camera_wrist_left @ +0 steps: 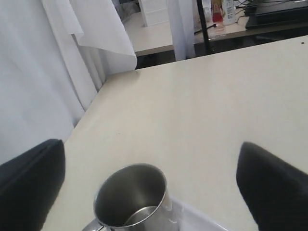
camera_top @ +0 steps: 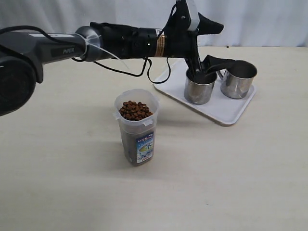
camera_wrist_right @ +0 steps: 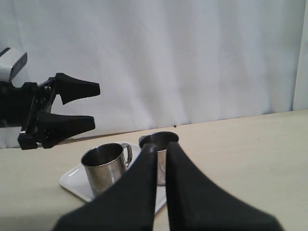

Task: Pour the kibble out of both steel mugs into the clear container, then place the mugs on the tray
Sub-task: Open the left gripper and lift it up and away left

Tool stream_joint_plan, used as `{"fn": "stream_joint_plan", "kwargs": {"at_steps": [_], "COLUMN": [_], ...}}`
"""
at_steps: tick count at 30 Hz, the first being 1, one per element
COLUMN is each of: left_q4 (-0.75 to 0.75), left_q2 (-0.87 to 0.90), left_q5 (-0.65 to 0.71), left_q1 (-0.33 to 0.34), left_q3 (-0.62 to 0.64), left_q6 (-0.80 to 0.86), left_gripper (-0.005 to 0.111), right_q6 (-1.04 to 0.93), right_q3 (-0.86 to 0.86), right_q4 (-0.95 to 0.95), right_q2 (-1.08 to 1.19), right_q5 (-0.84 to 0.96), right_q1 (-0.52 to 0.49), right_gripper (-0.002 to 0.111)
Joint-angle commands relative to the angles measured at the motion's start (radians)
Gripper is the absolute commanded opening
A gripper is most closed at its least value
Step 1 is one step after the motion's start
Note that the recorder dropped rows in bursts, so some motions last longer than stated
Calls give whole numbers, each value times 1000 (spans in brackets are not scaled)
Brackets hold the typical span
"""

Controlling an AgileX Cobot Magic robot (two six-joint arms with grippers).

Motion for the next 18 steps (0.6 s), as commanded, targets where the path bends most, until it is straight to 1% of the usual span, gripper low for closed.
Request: {"fn": "stream_joint_plan", "kwargs": {"at_steps": [1, 2, 3, 4, 6, 10, 12, 15, 18], "left_q4": [228, 284, 356, 356, 356, 356, 356, 356, 356], "left_q2": [-92, -105, -136, -152, -173, -226, -254, -293, -353], "left_q5": [-17, -17, -17, -23, -50, -50, -80, -60, -23], "left_q1": [8, 8, 8, 8, 11, 11, 15, 22, 50], "left_q3": [-8, -8, -8, -6, -6, -6, 4, 68, 164], "left_q6": [-187, -231, -318, -345, -345, -389, -396, -372, -330], "left_gripper": [61, 55, 37, 22, 0, 0, 0, 0, 0], "right_q6": [0, 0, 0, 0, 0, 0, 0, 0, 0], "right_q3": [5, 5, 5, 5, 5, 5, 5, 5, 5], "right_q4": [2, 2, 2, 2, 2, 2, 2, 2, 2], "right_q2": [-4, -4, -4, -4, -4, -4, -4, -4, -4], "right_q5": [3, 3, 3, 3, 3, 3, 3, 3, 3], "right_q1": [-7, -7, -7, -7, -7, -7, -7, -7, -7], "right_gripper": [5, 5, 5, 5, 5, 5, 5, 5, 5]}}
